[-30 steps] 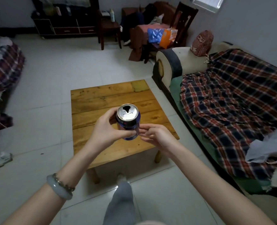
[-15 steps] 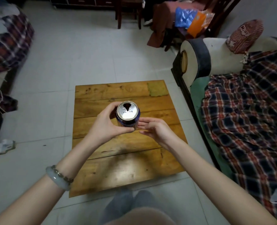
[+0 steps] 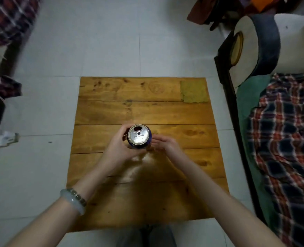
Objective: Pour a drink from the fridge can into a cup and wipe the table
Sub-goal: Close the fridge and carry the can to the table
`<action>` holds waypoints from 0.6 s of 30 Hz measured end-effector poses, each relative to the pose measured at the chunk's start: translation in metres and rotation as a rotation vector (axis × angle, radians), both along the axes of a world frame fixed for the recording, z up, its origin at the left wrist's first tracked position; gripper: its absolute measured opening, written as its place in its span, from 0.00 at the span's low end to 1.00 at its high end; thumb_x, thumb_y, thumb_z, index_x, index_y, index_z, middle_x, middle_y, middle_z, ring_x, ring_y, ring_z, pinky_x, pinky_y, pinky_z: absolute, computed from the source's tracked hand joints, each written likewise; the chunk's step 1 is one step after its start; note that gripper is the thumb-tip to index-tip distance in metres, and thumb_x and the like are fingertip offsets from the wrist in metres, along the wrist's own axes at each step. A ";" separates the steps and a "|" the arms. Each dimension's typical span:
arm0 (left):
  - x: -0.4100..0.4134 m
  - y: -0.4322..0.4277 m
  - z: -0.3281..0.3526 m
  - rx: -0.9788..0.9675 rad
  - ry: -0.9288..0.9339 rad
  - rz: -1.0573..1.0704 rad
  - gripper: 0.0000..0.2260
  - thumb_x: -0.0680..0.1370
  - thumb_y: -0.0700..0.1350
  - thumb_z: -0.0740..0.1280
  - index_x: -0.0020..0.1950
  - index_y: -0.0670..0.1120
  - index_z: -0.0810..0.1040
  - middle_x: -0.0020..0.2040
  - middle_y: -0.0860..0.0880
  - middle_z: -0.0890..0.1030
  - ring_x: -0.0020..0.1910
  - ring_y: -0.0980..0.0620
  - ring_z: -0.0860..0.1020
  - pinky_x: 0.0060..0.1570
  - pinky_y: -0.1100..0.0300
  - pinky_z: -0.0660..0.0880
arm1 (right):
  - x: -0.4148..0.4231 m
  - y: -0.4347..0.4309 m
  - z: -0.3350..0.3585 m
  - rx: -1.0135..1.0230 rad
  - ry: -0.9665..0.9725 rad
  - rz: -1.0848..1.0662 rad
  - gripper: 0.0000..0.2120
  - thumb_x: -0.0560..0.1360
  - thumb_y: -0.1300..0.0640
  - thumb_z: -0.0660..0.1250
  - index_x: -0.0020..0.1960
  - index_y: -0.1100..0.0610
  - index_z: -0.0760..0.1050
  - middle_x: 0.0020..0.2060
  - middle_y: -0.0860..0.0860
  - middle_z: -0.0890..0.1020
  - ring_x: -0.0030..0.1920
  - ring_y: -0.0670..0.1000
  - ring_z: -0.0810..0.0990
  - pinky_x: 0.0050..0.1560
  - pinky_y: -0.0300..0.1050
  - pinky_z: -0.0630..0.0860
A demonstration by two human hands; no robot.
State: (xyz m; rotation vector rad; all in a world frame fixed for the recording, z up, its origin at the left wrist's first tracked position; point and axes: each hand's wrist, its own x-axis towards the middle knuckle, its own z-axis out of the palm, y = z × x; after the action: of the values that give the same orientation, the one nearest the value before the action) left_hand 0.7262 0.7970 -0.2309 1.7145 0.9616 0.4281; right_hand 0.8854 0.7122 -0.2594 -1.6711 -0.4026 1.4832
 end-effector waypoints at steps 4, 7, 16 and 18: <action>0.013 0.009 -0.058 -0.010 0.070 0.020 0.33 0.58 0.44 0.82 0.54 0.62 0.68 0.54 0.59 0.76 0.54 0.68 0.74 0.53 0.72 0.71 | 0.011 0.012 -0.053 -0.020 -0.105 0.098 0.17 0.75 0.69 0.59 0.56 0.56 0.79 0.53 0.53 0.82 0.54 0.49 0.79 0.57 0.43 0.75; 0.015 0.011 -0.098 -0.020 0.094 0.019 0.34 0.58 0.45 0.82 0.58 0.56 0.70 0.56 0.57 0.76 0.56 0.60 0.75 0.55 0.66 0.72 | 0.017 0.018 -0.087 -0.066 -0.175 0.127 0.19 0.73 0.70 0.58 0.58 0.57 0.79 0.56 0.54 0.80 0.57 0.49 0.77 0.60 0.46 0.74; 0.011 0.005 -0.166 0.020 0.152 0.043 0.33 0.60 0.44 0.81 0.60 0.50 0.69 0.57 0.51 0.76 0.57 0.54 0.75 0.56 0.62 0.71 | 0.011 0.019 -0.130 -0.103 -0.145 0.209 0.22 0.73 0.71 0.56 0.59 0.54 0.77 0.55 0.52 0.80 0.59 0.51 0.77 0.60 0.44 0.72; 0.010 0.005 -0.172 0.013 0.166 0.047 0.34 0.59 0.45 0.81 0.61 0.51 0.69 0.58 0.51 0.76 0.57 0.54 0.75 0.56 0.61 0.72 | 0.010 0.017 -0.131 -0.102 -0.141 0.213 0.22 0.74 0.71 0.56 0.61 0.55 0.76 0.55 0.51 0.79 0.58 0.49 0.76 0.59 0.43 0.72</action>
State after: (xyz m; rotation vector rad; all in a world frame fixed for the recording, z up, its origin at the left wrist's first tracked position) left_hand 0.7363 0.8016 -0.4024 1.7628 1.1226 0.3269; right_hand 0.8949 0.7293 -0.3901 -1.8672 -0.6069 1.5655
